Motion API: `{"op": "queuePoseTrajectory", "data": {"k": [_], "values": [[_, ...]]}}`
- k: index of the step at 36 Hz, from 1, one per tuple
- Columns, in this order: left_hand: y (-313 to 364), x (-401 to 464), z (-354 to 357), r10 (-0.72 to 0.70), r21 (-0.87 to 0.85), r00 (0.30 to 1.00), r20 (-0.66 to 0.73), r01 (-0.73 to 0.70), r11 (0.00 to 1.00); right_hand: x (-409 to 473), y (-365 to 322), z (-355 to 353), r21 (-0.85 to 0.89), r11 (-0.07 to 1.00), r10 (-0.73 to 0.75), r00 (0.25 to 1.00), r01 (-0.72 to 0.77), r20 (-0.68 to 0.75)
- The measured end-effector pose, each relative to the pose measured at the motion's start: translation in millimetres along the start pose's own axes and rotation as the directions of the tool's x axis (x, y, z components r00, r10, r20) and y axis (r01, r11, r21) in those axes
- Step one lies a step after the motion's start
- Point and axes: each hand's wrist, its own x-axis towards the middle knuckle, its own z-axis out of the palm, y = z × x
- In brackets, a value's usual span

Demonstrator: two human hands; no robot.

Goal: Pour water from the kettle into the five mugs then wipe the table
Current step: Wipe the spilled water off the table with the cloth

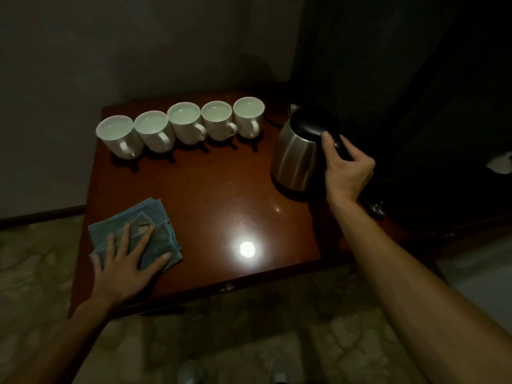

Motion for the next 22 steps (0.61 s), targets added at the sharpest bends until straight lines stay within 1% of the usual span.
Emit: {"op": "queuePoseTrajectory", "data": {"k": [4,11,14,17,22], "values": [[2,2,-2,0.021,-0.008,1.000,-0.002,-0.021,1.000,-6,2,-3,0.015,1.000,-0.001,1.000,0.001,-0.004],[3,4,-3,0.023,0.005,1.000,0.014,-0.023,1.000,-7,3,-4,-0.049,0.998,-0.034,0.999,0.035,0.016],[4,4,-3,0.035,0.004,0.999,0.004,-0.035,0.999,-7,5,-7,-0.083,0.995,-0.047,0.998,0.050,0.031],[4,4,-4,0.040,0.002,0.999,0.000,-0.040,0.999,-4,7,-9,-0.131,0.990,-0.042,0.999,0.045,0.026],[4,5,-3,0.041,0.017,0.999,-0.004,-0.041,0.999,-1,17,-17,-0.221,0.972,-0.080,0.997,0.080,0.011]]}}
